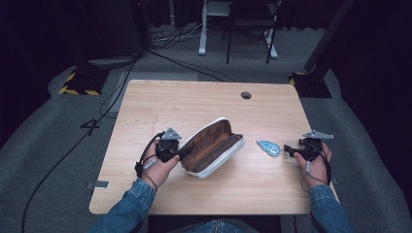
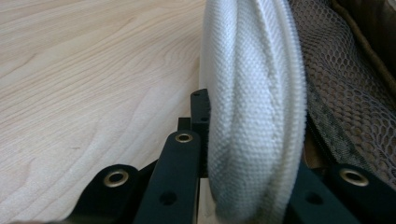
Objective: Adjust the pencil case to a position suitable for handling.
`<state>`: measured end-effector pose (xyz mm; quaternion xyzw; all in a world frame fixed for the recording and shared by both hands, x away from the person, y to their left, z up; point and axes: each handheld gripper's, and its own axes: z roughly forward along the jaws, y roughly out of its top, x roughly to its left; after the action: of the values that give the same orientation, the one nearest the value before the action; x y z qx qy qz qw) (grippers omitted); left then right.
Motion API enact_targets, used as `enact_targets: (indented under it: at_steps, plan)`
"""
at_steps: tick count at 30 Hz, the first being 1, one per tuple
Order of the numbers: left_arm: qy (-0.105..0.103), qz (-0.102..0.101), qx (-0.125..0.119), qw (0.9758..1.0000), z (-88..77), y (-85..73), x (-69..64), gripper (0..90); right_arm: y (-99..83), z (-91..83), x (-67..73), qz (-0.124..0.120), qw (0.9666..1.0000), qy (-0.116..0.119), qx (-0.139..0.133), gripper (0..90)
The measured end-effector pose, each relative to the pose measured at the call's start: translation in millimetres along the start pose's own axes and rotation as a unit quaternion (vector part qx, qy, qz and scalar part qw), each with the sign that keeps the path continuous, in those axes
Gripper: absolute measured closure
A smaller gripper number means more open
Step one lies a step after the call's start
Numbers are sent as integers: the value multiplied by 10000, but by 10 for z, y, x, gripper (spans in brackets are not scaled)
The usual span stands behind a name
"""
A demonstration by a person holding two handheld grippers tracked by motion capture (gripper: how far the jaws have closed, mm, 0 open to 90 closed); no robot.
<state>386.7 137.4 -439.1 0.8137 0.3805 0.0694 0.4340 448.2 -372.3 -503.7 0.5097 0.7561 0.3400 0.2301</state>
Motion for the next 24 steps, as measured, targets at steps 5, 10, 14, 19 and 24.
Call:
enact_targets:
  at_steps: [5, 10, 14, 19, 24]
  plan:
    - [-75, 130, 22, 9999, -35, 1, -67, 857, 0, 0, 1, -6, 10000, 9, 0, 232]
    - [-164, 283, 71, 9994, -77, -5, -143, 857, 0, 0, 2, -6, 10000, 11, 1, 232]
    - [-267, 397, 63, 9988, -103, 20, -215, 856, 0, 0, 2, -6, 10000, 15, 1, 232]
    - [-402, 500, 94, 9979, -110, 31, -273, 856, 0, -1, 3, -12, 10000, 23, 6, 232]
    - [-494, 643, 153, 9966, -100, 36, -343, 855, 1, 0, 8, -7, 10000, 26, 7, 232]
